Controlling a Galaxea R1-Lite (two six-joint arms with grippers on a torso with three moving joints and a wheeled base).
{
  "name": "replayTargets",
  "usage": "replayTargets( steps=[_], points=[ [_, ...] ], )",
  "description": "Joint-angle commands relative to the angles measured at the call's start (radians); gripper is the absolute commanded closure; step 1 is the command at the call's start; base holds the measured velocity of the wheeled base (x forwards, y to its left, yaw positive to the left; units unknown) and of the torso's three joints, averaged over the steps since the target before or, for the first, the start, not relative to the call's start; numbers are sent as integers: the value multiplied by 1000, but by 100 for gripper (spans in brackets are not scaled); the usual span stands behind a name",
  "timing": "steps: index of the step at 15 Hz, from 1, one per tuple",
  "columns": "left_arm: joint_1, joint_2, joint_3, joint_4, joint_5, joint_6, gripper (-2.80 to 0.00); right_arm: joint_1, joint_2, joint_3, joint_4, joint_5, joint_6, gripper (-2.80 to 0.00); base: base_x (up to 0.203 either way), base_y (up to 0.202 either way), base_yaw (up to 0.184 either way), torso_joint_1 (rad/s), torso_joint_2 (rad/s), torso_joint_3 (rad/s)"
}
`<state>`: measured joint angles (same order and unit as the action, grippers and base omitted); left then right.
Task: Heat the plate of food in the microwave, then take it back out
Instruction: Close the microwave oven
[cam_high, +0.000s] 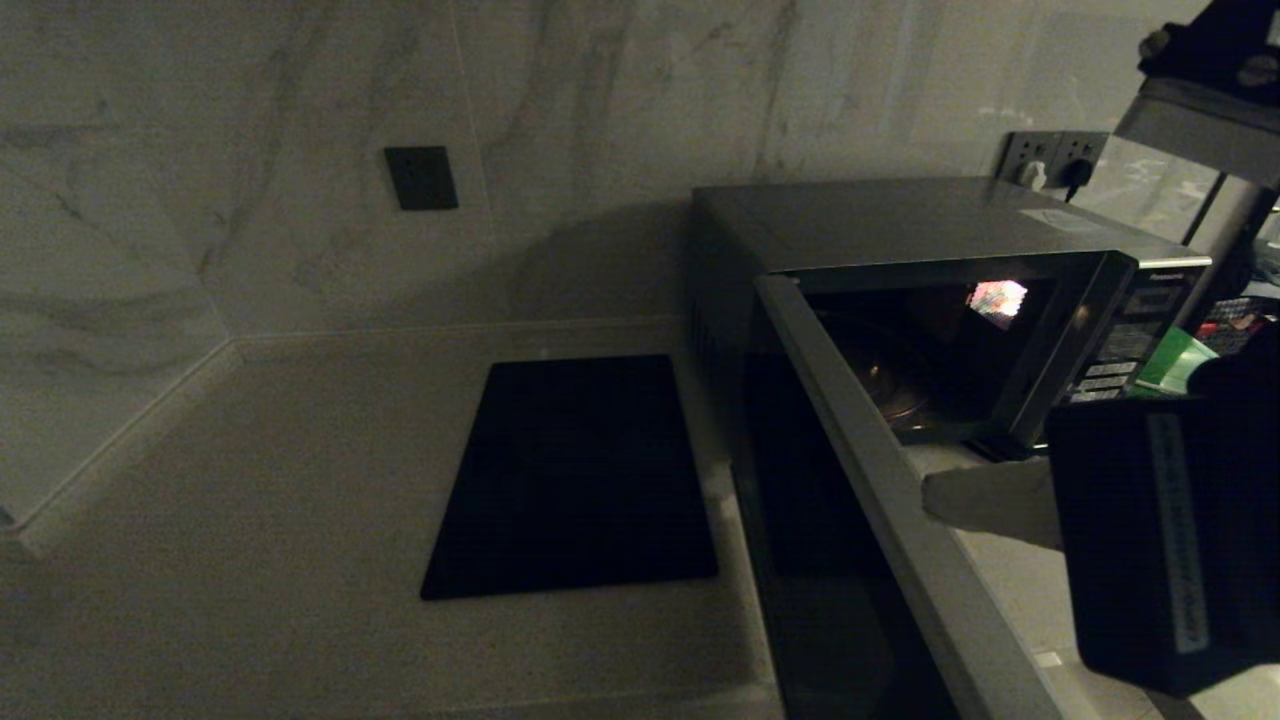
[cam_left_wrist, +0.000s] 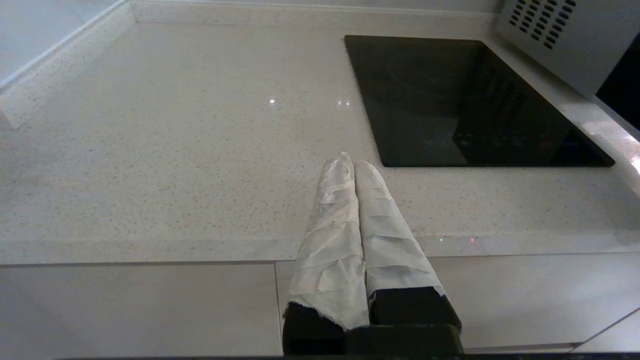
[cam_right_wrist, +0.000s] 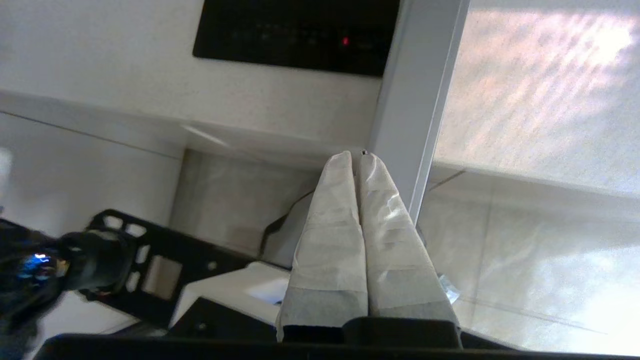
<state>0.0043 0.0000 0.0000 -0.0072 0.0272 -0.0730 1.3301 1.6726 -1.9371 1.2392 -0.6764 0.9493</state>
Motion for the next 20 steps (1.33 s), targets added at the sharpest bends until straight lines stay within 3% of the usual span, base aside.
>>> replayTargets(
  steps=[1, 6, 11, 14, 20],
  points=[
    [0, 2, 0, 0, 2, -1, 0, -26, 14, -19, 35, -3, 40, 0, 0, 0, 0, 0, 0, 0],
    [0, 2, 0, 0, 0, -1, 0, -209, -10, -42, 9, -5, 60, 0, 0, 0, 0, 0, 0, 0],
    [0, 2, 0, 0, 0, -1, 0, -391, -33, -49, -207, 22, -5, 0, 0, 0, 0, 0, 0, 0],
    [0, 2, 0, 0, 0, -1, 0, -422, -50, -49, -307, 92, -68, 0, 0, 0, 0, 0, 0, 0],
    [0, 2, 0, 0, 0, -1, 0, -419, 8, -48, -320, 252, -69, 0, 0, 0, 0, 0, 0, 0]
  ],
)
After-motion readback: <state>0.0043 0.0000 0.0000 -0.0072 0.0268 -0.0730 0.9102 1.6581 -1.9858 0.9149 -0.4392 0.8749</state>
